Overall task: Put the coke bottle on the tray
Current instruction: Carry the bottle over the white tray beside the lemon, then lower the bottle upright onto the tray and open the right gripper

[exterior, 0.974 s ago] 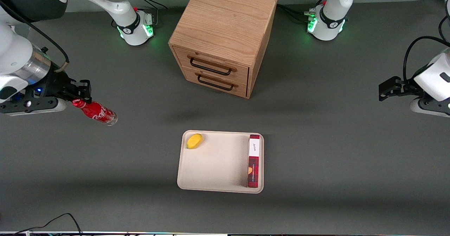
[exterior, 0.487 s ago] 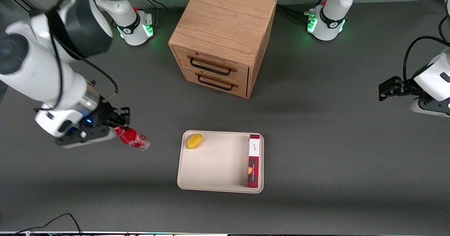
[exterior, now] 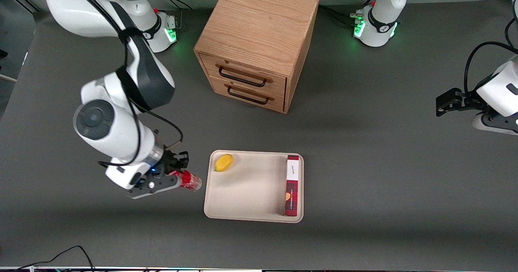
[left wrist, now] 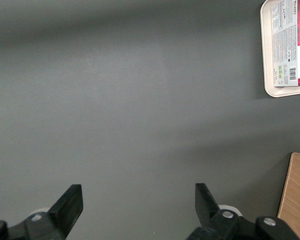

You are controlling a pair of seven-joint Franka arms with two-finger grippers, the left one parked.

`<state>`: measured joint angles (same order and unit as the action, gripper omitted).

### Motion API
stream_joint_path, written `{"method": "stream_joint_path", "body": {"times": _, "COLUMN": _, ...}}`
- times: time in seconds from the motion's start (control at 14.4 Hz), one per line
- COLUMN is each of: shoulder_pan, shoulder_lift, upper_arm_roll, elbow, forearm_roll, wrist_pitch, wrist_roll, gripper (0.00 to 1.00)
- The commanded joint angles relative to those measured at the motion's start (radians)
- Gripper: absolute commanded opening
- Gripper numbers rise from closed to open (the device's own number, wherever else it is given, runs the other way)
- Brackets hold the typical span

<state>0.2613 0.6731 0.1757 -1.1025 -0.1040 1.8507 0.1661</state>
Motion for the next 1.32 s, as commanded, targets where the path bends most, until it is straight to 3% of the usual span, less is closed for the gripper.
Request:
{"method": "stream_joint_path", "body": {"times": 0.0, "shoulder_pan": 0.032, "shoulder_lift": 0.071, "upper_arm_roll": -0.013, "elbow": 0.062, "forearm_roll": -0.020, "wrist_pitch": 0.048, "wrist_roll": 0.026, "gripper": 0.00}}
{"method": "stream_joint_path", "body": {"times": 0.28, "shoulder_pan": 0.076, "shoulder_lift": 0.123, "upper_arm_roll": -0.033, "elbow": 0.061, "forearm_roll": -0.037, "wrist_pitch": 0.120, "wrist_roll": 0.035, "gripper": 0.00}}
{"method": "stream_joint_path", "body": {"times": 0.9, "shoulder_pan": 0.079, "shoulder_lift": 0.215, "upper_arm_roll": -0.047, "elbow": 0.059, "forearm_roll": -0.039, "wrist_pitch": 0.257, "wrist_roll": 0.052, "gripper": 0.00}}
{"method": "stream_joint_path", "body": {"times": 0.97, "shoulder_pan": 0.079, "shoulder_lift": 0.220, "upper_arm_roll": -0.047, "elbow": 0.059, "forearm_roll": -0.039, "wrist_pitch": 0.258, "wrist_roll": 0.052, "gripper": 0.16}}
{"method": "stream_joint_path", "body": {"times": 1.11, "shoulder_pan": 0.084, "shoulder_lift": 0.227, "upper_arm_roll": -0.047, "elbow": 0.059, "forearm_roll": -0.039, "wrist_pitch": 0.265, "wrist_roll": 0.052, "gripper": 0.77}}
{"method": "stream_joint_path", "body": {"times": 1.18, "shoulder_pan": 0.084, "shoulder_lift": 0.229, "upper_arm_roll": -0.048, "elbow": 0.055, "forearm_roll": -0.037, "wrist_pitch": 0.278, "wrist_roll": 0.056, "gripper": 0.96}}
{"method": "stream_joint_path", "body": {"times": 1.25, "shoulder_pan": 0.084, "shoulder_lift": 0.227, "upper_arm_roll": -0.048, "elbow": 0.055, "forearm_roll": -0.037, "wrist_pitch": 0.278, "wrist_roll": 0.072, "gripper": 1.00}}
